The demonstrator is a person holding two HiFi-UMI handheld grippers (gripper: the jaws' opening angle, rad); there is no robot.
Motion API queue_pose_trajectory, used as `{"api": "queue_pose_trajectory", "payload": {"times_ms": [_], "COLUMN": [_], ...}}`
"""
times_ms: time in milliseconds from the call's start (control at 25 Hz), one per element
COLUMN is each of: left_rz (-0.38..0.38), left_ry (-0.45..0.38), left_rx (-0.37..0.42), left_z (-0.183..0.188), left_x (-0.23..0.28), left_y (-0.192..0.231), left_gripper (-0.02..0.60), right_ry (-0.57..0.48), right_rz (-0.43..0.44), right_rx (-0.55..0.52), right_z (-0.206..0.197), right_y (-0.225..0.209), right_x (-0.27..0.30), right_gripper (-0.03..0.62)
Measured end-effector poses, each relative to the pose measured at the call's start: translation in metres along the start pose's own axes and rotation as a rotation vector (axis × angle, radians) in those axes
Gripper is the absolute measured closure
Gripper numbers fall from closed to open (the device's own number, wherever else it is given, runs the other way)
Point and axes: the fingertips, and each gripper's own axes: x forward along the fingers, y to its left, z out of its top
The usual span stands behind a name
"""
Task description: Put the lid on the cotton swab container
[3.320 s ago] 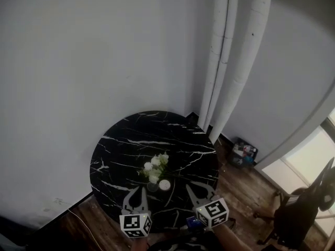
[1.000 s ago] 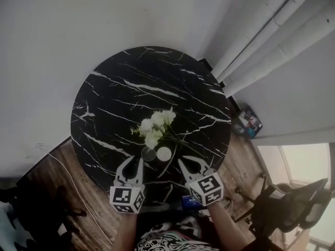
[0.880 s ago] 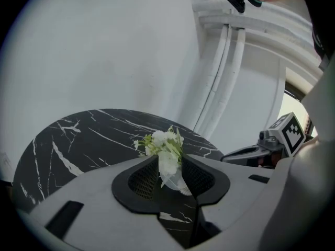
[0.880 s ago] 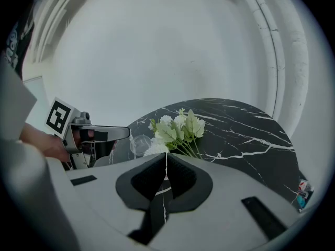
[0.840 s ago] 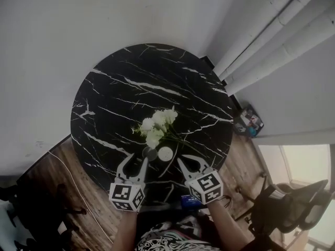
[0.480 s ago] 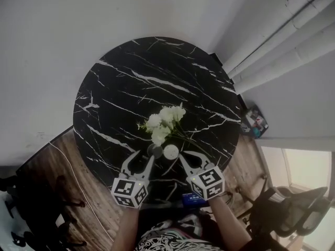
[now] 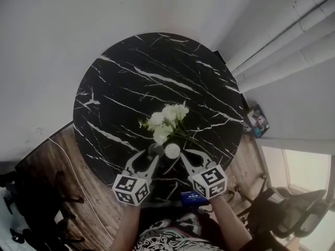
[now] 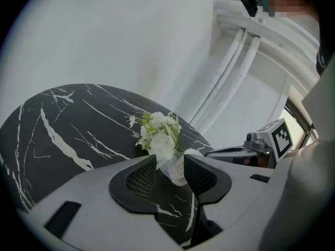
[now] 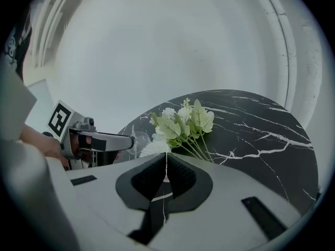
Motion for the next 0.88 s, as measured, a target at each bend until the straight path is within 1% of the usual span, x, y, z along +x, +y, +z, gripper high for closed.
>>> {"api": "queue_pose_trajectory", "payload": {"times_ms": [320,880], "left_rz": [-0.031,-0.061], "left_ry": [-0.020,-0.040], "left_rx": [-0.046,-0.026], "left_z": [0.008,0.022], "left_x": [0.000,0.000], "left_y": [0.000,-0.009], "left_gripper": [0.423,0.423], "right_ry": [-0.003,0.010], "right_rz": [0.018,0.023], "right_rx": [0.023,0.024], "right_z": [0.000,-0.002], "right_y": [0.002,0.004], "right_x": [0.000,0.000], "right_gripper": [0.576,0.576]}}
